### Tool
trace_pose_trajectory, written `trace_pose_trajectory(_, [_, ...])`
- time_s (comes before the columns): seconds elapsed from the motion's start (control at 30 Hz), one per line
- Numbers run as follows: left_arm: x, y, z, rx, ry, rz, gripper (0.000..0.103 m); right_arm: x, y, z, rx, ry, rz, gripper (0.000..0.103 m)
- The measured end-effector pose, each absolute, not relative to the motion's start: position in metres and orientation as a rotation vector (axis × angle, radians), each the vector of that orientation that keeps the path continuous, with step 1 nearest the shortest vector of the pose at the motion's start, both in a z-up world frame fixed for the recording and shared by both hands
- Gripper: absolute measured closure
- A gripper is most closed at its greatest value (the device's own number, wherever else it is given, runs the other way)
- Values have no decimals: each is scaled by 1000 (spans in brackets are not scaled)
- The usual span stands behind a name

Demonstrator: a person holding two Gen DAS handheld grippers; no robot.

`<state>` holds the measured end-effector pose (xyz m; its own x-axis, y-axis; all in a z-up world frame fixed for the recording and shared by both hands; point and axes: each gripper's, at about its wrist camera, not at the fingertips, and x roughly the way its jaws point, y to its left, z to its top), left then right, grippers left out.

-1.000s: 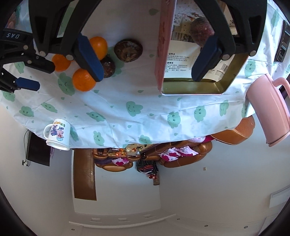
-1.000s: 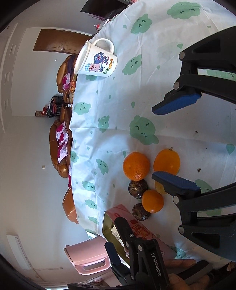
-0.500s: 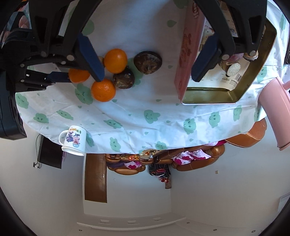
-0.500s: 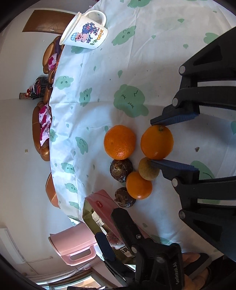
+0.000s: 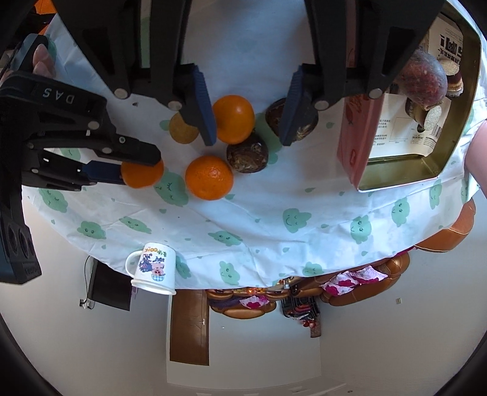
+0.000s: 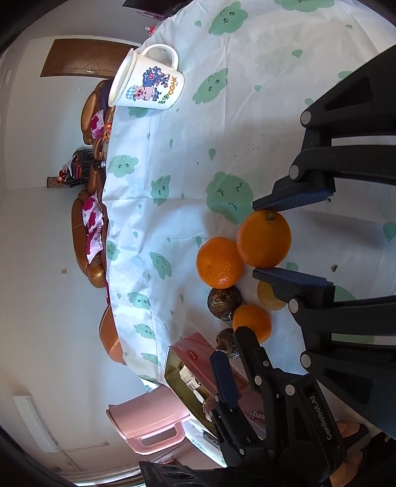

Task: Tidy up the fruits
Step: 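Grasp another orange with the left tool, then lift the orange with the left tool while the right tool carries its orange toward the tin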

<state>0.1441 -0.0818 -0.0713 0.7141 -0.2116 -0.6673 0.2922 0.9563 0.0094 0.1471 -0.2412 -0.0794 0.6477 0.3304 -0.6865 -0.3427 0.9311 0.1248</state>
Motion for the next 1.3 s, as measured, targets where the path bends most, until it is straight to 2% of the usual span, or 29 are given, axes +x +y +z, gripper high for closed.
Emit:
trace_pose_trajectory(0.23, [152, -91, -81, 138, 798, -330, 58, 150, -241, -81, -18, 792, 390, 64])
trace_pose_trajectory(0.3, [155, -91, -84, 129, 822, -336, 67, 151, -239, -83, -23, 805, 395, 64])
trace_pose_trajectory(0.43, [156, -87, -84, 98, 824, -349, 68, 149, -239, -82, -26, 795, 398, 64])
trace_pose_trajectory(1.3, [126, -73, -56, 73, 591, -297, 69, 119, -246, -58, -25, 577, 425, 64])
